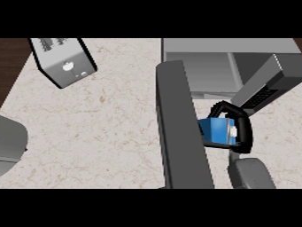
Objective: Pick up the milk, place it into the microwave and close the microwave
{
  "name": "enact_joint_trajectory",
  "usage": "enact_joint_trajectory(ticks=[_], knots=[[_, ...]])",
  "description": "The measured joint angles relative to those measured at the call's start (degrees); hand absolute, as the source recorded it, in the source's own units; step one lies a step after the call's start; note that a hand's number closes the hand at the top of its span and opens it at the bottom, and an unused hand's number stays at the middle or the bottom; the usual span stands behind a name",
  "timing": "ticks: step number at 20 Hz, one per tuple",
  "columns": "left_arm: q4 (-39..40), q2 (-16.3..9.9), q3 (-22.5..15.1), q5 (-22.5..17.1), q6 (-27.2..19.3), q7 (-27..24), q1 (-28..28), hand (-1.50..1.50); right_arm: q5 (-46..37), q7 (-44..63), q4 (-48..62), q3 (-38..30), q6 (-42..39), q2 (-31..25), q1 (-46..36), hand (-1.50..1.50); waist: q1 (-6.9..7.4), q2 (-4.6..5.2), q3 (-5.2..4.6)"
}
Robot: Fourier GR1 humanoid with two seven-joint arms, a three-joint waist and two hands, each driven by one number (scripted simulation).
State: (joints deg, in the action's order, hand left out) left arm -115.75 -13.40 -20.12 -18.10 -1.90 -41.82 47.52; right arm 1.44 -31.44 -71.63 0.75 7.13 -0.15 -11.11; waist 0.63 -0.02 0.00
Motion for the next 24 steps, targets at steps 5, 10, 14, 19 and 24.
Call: enact_joint_trajectory(ticks=[5,10,14,19,24], knots=[[-0.22,-0.85,0.76,-0.77,0.60,0.06,0.56,-1.50,-2.45,1.30,8.42,-0.06,5.43,-0.04,-7.15,1.50,0.31,0.10,0.02],[0.78,-1.76,2.56,-1.97,1.82,0.03,-0.36,-1.50,-1.47,-0.90,22.00,-3.17,8.26,-0.23,-16.24,1.50,0.64,0.24,0.03],[1.64,-1.70,2.79,-2.23,2.26,0.15,-1.31,-1.50,-0.56,-4.98,33.68,-7.37,8.83,-1.09,-23.48,1.50,1.33,0.56,0.06],[1.76,-1.49,2.09,-1.64,2.41,-0.12,-1.29,-1.50,-2.00,-8.17,45.12,-10.00,12.20,-3.22,-30.03,1.50,2.31,0.93,0.10],[1.34,-2.04,1.63,-1.52,3.16,0.02,-1.05,-1.50,-3.90,-10.09,53.07,-10.91,15.75,-5.01,-34.19,1.50,3.44,1.48,0.18]])
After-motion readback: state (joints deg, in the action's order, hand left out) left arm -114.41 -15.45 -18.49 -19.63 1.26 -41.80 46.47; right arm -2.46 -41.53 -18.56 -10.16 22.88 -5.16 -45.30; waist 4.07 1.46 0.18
